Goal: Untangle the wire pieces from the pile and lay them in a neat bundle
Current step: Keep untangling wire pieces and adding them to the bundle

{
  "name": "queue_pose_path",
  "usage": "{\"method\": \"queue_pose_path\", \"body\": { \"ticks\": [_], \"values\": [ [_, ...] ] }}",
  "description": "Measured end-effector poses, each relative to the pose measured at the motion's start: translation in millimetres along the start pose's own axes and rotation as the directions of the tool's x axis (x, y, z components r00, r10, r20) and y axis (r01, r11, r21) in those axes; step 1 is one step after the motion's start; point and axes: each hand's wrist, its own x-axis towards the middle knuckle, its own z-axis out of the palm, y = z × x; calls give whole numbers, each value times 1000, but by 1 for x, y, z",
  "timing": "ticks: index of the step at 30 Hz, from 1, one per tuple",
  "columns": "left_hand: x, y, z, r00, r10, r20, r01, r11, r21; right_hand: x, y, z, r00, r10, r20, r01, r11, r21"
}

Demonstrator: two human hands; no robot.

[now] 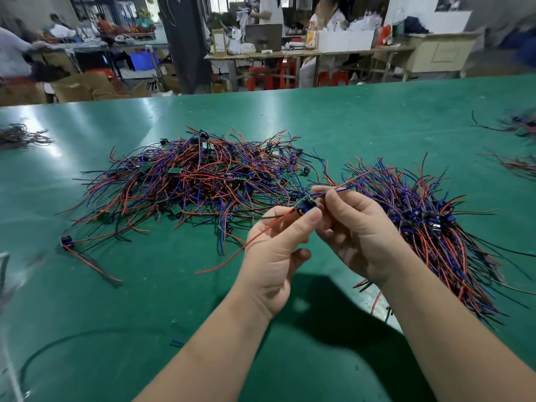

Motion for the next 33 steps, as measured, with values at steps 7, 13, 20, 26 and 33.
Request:
{"method": "queue_pose_path", "body": {
  "ticks": [7,13,20,26,33],
  "values": [
    [1,0,-4,976,174,133,-205,940,274,0,-8,-3,998,61,-18,-55,967,250],
    [9,28,-13,976,-186,118,180,982,52,0,-11,-12,996,53,66,-62,989,135],
    [10,7,-15,996,-86,19,73,927,368,5,2,-15,999,38,-28,-45,944,-326],
    [10,-2,-17,992,-129,10,108,869,482,7,7,-21,995,7,-100,-60,841,-538],
    [-1,2,-13,879,-420,224,175,723,668,15,-12,-37,871,-92,-482,23,989,-147]
  ]
}}
